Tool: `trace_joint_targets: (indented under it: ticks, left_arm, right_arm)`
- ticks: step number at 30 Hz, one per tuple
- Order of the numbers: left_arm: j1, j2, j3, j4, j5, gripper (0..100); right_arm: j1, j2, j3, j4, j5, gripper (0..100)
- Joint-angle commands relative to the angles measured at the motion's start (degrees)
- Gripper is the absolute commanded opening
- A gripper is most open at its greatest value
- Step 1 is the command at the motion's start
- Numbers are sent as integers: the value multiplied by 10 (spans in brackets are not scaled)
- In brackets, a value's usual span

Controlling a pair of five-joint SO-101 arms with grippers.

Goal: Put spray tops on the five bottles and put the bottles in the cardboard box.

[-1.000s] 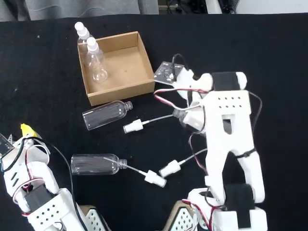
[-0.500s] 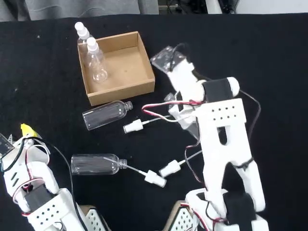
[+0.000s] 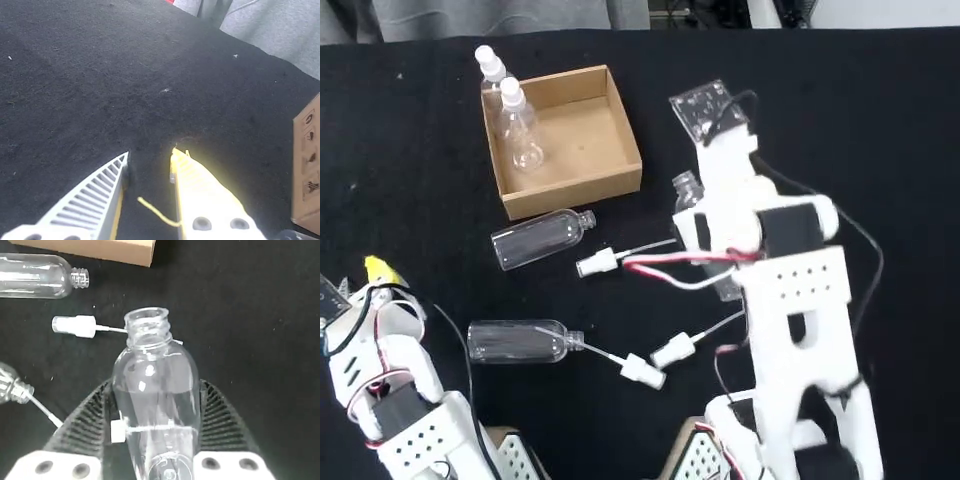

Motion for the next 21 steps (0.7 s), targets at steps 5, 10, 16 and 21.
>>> trace_joint_targets:
  ticks: [5,10,16,21]
  left_arm:
    - [19,-5,-9,-11,1,124]
    - [25,-5,-9,-10,1,124]
    - [85,-4,-8,-7,-40,124]
    - [124,-4,-16,28,-51,124]
  right_arm:
    - [71,-110,116,-125,-39,81]
    - [78,-120,155,-162,-42,81]
    - [80,-120,196,-213,-60,81]
    - [127,-120,226,-265,-113,81]
